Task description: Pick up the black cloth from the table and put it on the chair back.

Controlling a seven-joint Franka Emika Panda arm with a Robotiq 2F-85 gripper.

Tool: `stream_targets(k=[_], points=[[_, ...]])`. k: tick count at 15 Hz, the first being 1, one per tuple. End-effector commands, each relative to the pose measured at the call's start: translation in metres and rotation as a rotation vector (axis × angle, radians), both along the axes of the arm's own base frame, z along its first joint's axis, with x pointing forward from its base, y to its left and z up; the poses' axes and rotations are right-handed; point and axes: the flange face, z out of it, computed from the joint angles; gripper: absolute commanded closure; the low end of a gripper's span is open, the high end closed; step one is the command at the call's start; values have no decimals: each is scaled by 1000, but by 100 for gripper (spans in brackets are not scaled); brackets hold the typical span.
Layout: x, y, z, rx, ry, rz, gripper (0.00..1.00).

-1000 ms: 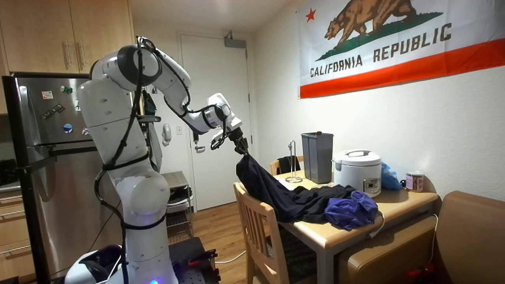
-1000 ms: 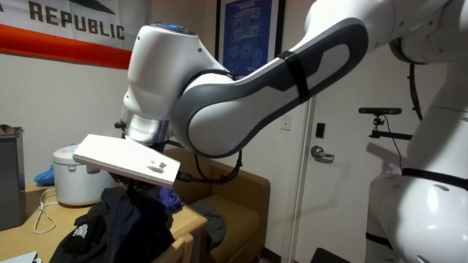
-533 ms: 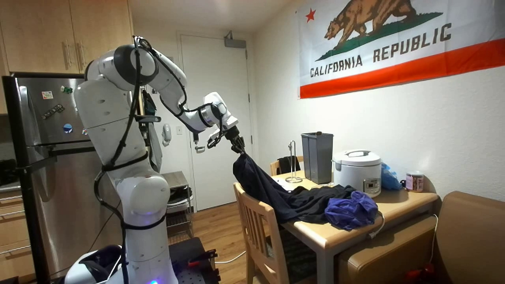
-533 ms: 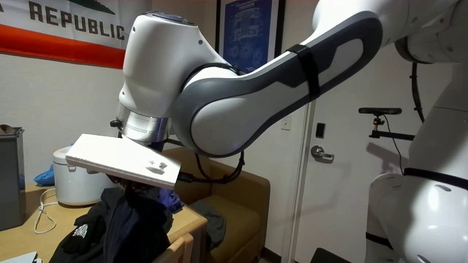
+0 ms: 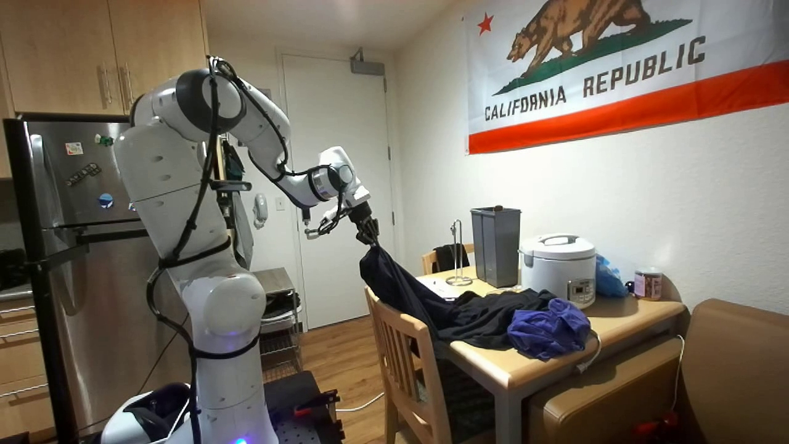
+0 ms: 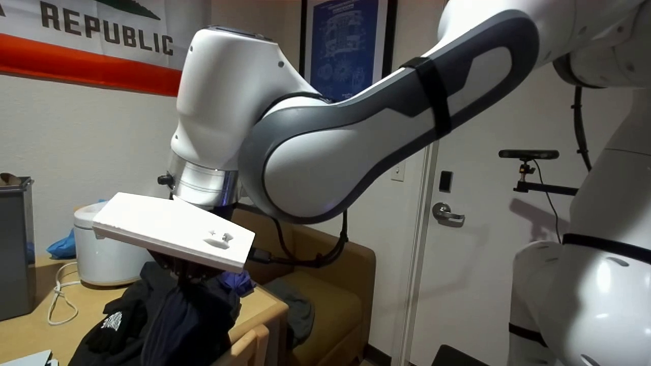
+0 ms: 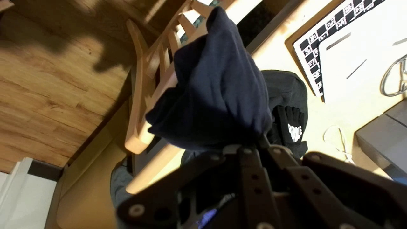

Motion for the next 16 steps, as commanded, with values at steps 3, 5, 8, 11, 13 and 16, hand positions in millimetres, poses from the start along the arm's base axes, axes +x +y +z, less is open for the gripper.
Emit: stream_targets(k=[3, 5, 8, 11, 13, 16], points=[[-11, -9, -19, 66, 97, -52, 99], [-16, -12, -35, 106, 154, -69, 99], [-26, -18, -63, 159, 253, -94, 99], [-35, -25, -88, 201, 338, -126, 99], [-42, -30, -104, 229, 385, -157, 99], [-49, -36, -129, 277, 457, -201, 99]])
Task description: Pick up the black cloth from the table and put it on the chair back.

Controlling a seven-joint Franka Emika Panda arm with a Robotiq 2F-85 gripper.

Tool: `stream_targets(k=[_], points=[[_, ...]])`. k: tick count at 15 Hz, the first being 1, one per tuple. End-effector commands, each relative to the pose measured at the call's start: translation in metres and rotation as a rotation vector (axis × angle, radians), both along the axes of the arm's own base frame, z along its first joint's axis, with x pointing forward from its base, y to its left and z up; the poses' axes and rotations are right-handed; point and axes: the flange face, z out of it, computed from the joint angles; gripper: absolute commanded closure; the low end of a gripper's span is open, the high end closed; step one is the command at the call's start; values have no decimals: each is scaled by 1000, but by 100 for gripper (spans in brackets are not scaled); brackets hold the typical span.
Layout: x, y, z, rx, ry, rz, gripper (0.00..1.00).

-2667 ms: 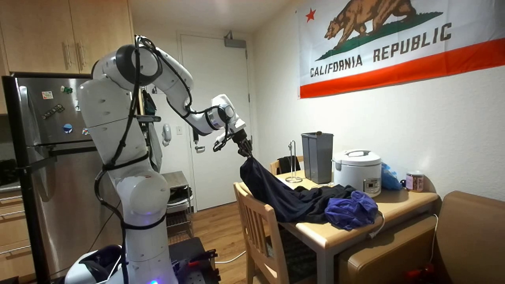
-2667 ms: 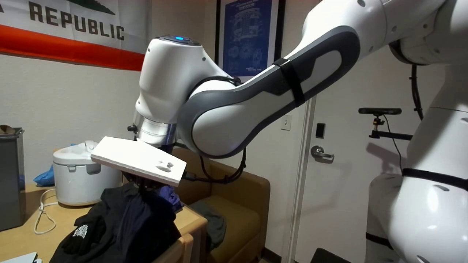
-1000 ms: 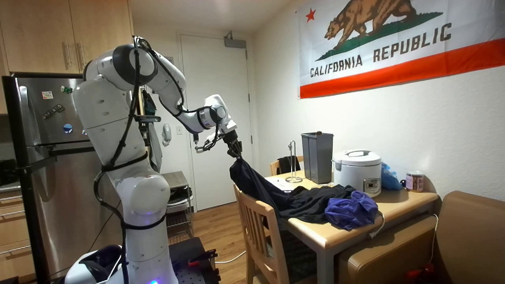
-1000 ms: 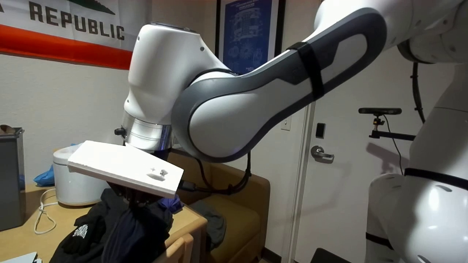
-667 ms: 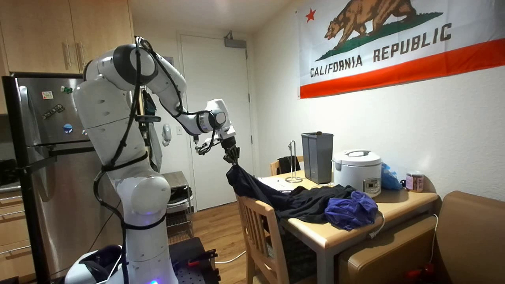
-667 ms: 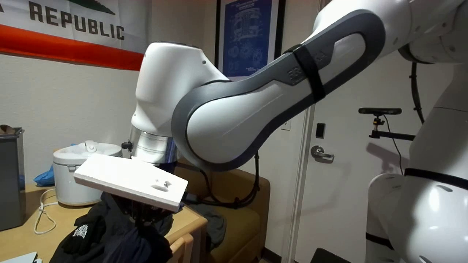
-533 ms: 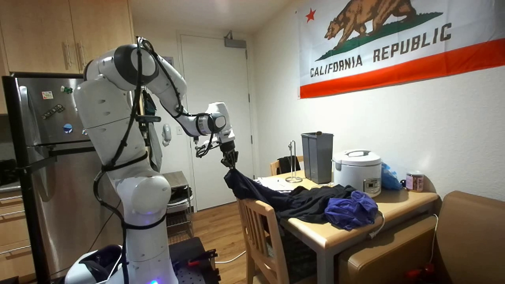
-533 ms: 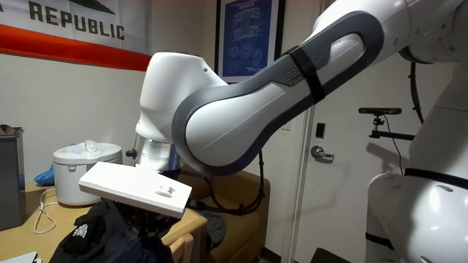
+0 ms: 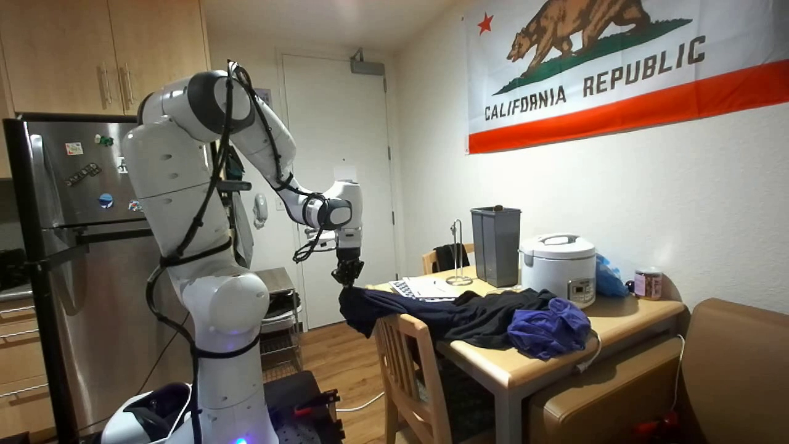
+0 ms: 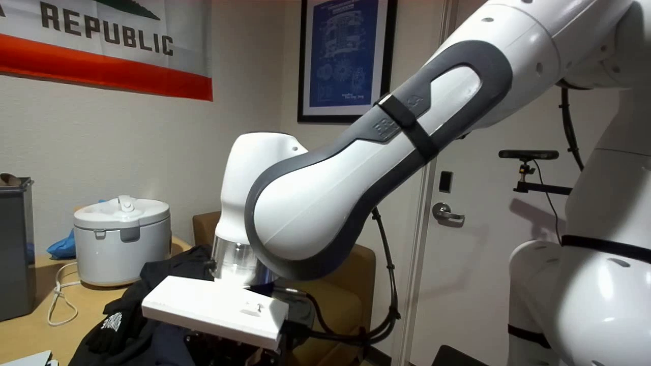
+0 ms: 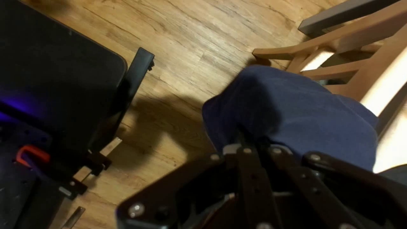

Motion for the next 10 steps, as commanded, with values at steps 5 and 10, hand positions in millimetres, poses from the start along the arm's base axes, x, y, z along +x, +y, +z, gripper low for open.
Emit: stream_targets(k=[5, 10], points=[[-13, -12, -44, 92, 120, -66, 99], [-15, -14, -55, 104, 163, -80, 99]])
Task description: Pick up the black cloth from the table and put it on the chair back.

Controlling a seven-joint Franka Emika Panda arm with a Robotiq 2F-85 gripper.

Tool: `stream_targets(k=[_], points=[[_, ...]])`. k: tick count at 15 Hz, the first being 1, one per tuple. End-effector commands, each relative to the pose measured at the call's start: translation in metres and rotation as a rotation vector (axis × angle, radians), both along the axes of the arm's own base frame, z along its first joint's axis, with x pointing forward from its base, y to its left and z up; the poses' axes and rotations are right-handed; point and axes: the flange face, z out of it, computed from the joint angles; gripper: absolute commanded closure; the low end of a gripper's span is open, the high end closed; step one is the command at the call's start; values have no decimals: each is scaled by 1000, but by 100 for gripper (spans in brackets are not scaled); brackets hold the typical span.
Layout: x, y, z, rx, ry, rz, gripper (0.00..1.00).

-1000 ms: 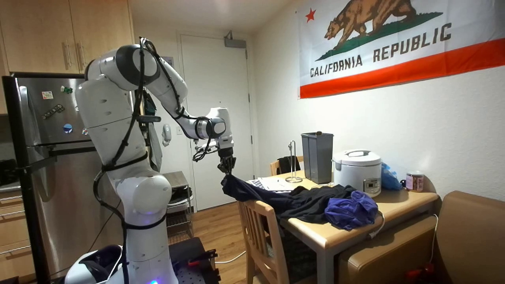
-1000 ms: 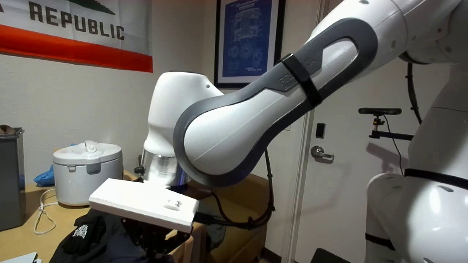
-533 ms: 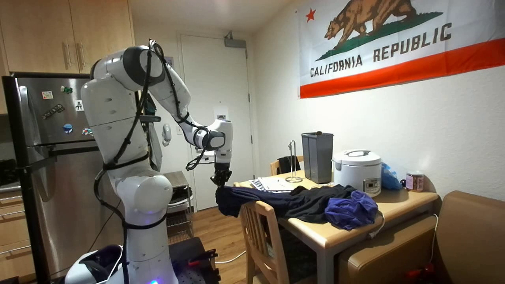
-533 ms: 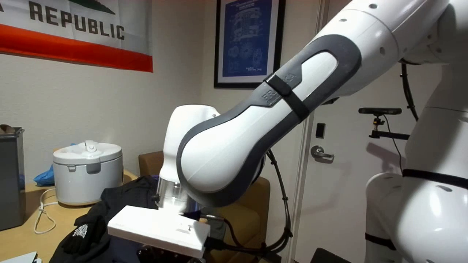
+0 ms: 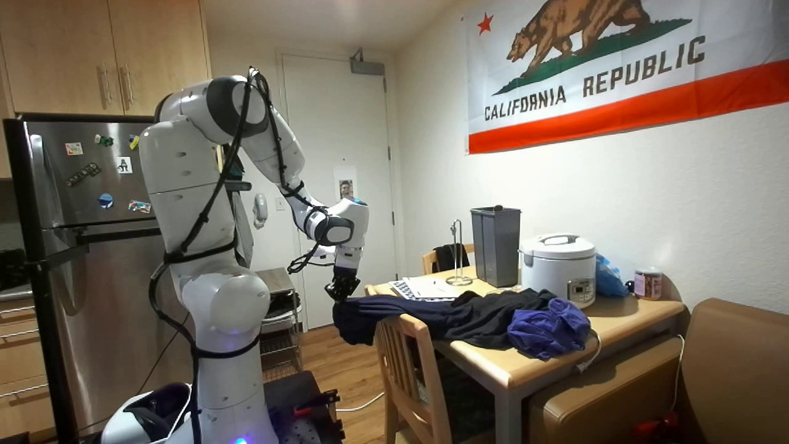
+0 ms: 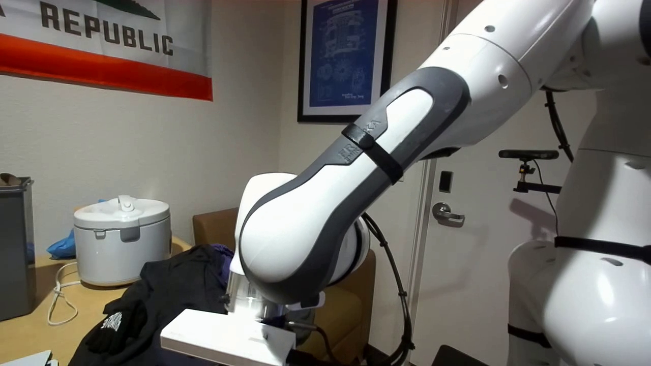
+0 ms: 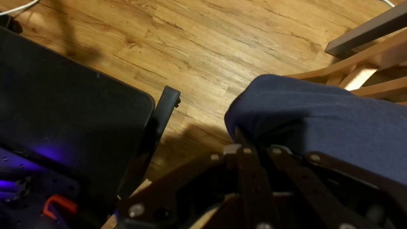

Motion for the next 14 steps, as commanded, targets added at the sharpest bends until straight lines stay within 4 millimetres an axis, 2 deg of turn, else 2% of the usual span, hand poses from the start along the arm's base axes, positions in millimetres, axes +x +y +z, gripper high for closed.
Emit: stream_targets(k=[1, 8, 10, 11, 14], points=[[-4, -1, -7, 21, 15, 3, 99], [-2, -4, -19, 8, 12, 50, 99], [4, -8, -12, -6, -86, 89, 99], [3, -3, -14, -2, -22, 60, 96], [6, -4, -13, -3, -59, 74, 96]])
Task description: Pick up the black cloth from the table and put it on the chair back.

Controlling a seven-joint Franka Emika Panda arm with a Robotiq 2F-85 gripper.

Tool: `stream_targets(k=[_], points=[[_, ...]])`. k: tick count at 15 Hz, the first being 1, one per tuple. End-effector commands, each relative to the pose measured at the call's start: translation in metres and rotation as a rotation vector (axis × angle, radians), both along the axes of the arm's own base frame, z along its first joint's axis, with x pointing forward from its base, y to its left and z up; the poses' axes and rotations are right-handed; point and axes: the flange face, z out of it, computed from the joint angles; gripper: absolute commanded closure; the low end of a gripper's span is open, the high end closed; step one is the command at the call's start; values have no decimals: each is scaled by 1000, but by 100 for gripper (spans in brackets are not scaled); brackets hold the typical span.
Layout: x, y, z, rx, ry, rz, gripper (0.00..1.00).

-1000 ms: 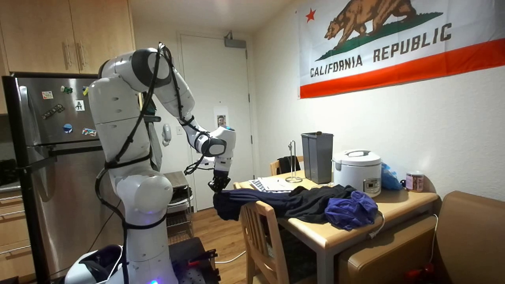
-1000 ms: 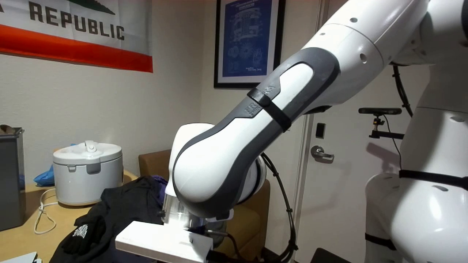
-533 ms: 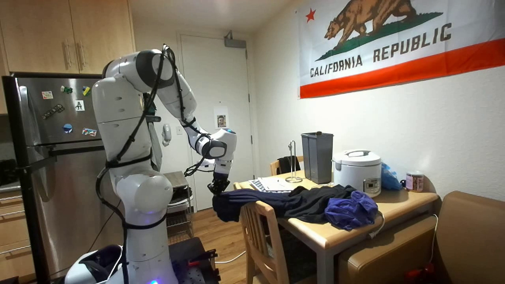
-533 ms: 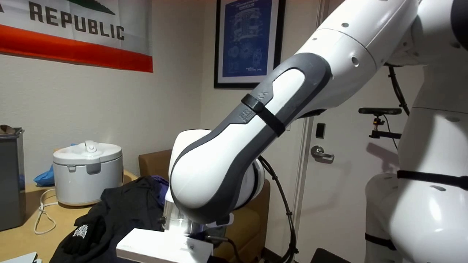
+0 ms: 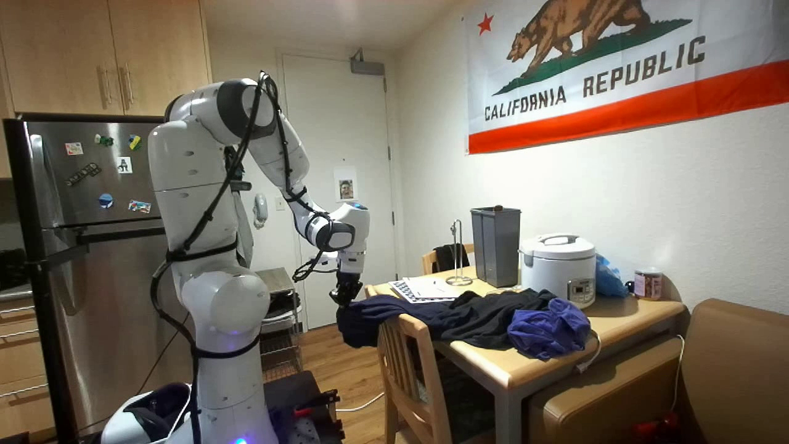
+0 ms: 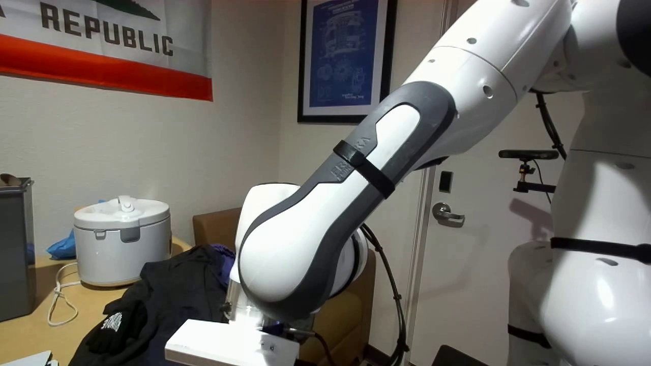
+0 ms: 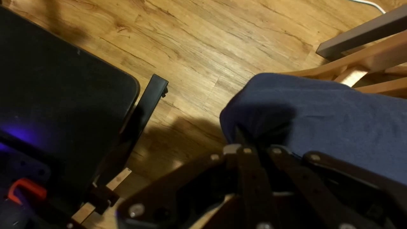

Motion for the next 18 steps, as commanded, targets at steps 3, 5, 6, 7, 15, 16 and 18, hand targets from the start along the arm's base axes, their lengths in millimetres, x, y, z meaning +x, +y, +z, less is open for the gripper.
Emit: stream_targets(k=[3, 5, 6, 7, 15, 16, 18], points=[[0, 0, 1, 0, 0, 3, 96], [0, 1, -1, -1, 3, 7, 99], [-1, 2, -2, -2, 0, 5, 99], [-3, 4, -5, 1, 1, 6, 99], [-25, 25, -46, -5, 74, 35, 99], [-28, 27, -52, -6, 83, 39, 99], [-31, 29, -61, -7, 95, 38, 99]])
